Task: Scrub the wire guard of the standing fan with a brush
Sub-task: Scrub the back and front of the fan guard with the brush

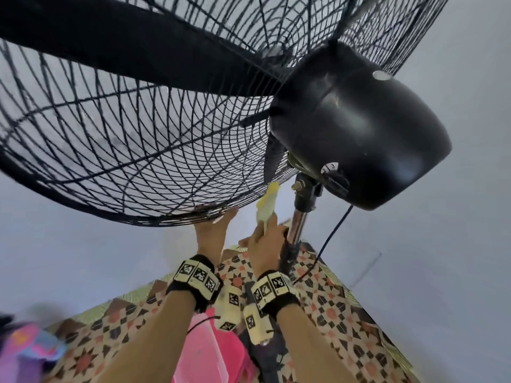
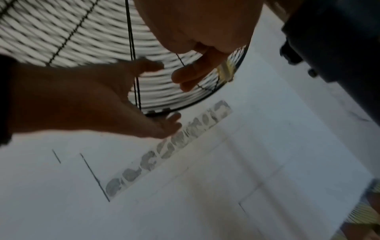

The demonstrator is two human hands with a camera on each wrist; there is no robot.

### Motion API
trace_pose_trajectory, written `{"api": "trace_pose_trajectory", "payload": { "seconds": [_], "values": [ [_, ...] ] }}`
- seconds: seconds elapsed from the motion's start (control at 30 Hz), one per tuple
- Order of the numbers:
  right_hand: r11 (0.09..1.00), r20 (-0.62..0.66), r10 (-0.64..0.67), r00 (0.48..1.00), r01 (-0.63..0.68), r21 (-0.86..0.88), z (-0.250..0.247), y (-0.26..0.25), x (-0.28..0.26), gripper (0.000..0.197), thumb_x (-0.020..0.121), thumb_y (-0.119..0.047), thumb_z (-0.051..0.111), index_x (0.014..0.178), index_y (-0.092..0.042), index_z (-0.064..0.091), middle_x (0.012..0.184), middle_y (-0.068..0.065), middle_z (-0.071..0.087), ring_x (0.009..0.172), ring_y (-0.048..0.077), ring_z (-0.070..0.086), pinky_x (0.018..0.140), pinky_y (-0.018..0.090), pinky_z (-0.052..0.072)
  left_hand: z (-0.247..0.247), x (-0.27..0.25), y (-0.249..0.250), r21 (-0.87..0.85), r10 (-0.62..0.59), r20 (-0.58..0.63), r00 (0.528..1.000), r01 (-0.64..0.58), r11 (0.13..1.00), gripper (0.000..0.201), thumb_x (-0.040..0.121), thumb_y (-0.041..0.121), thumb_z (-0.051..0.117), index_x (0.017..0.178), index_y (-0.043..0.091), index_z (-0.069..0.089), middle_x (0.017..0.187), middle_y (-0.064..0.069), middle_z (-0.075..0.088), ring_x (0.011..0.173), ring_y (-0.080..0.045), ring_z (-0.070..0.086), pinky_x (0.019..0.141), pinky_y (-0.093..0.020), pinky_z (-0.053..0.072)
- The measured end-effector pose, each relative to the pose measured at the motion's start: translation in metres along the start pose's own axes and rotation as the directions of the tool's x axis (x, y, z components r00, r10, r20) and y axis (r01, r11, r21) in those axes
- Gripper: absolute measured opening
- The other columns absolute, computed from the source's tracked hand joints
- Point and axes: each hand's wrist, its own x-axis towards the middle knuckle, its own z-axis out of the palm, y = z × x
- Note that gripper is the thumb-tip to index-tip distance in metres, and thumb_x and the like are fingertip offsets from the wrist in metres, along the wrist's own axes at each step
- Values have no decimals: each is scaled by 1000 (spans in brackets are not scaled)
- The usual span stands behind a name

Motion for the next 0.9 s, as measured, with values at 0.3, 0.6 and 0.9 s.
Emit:
{"api": "trace_pose_trajectory", "payload": {
  "seconds": [0.3,0.6,0.9],
  "values": [
    [980,-78,57,995,-41,193,19,43,-3,29,107,-11,45,130,6,51,79,16,67,55,-11,61,52,14,46,-3,6,-8,40,53,39,998,-54,998,40,83,26,87,105,32,54,107,18,62,95,2,58,97,-30,40],
    [949,-67,144,987,-118,292,52,58,-2,38,108,-38,41,141,-21,46,98,7,69,71,26,73,59,39,62,-3,9,-14,18,72,53,996,-73,997,40,83,27,87,113,23,60,114,5,67,111,-18,61,95,-31,41],
    [970,-56,116,992,-101,219,44,54,0,35,109,-17,42,136,3,51,90,10,65,63,13,60,58,11,49,-7,13,-17,62,92,53,994,-95,994,38,83,31,87,109,26,60,110,2,67,99,-10,61,84,-25,42]
  ]
}}
